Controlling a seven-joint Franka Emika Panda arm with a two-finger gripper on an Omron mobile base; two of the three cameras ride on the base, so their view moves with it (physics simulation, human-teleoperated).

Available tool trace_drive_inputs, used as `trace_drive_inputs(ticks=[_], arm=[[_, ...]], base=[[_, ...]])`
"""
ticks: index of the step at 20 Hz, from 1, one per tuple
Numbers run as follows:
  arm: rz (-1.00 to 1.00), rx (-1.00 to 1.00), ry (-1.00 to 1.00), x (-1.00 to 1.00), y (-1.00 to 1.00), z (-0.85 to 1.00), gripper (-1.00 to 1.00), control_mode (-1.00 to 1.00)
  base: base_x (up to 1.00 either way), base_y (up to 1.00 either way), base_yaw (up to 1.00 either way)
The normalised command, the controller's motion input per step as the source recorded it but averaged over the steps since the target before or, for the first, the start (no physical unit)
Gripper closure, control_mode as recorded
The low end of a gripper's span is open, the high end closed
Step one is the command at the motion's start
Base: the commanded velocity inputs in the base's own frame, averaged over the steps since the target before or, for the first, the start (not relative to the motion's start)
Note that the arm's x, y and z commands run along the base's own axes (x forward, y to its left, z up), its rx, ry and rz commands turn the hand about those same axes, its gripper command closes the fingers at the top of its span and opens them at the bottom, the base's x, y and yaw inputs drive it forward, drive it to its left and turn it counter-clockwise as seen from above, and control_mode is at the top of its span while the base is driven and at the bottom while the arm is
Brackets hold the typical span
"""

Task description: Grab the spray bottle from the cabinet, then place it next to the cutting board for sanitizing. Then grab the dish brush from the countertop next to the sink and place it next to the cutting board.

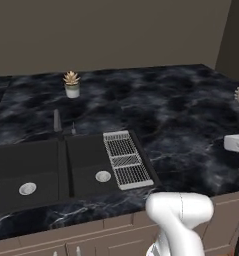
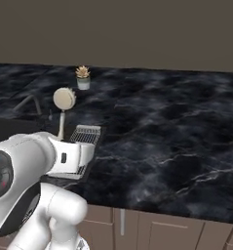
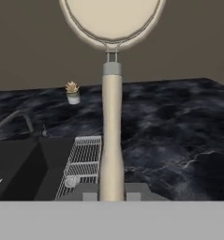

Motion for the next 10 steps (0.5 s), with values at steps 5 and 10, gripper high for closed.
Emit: trace_drive_inputs(ticks=[5,10], arm=[[0.0,0.0,0.0,0.0,0.0,0.0,1.0,1.0],[0.0,0.0,0.0,0.0,0.0,0.0,1.0,1.0]], base=[[0.11,-0.61,-0.46],[-0.03,-0.42,-0.82]])
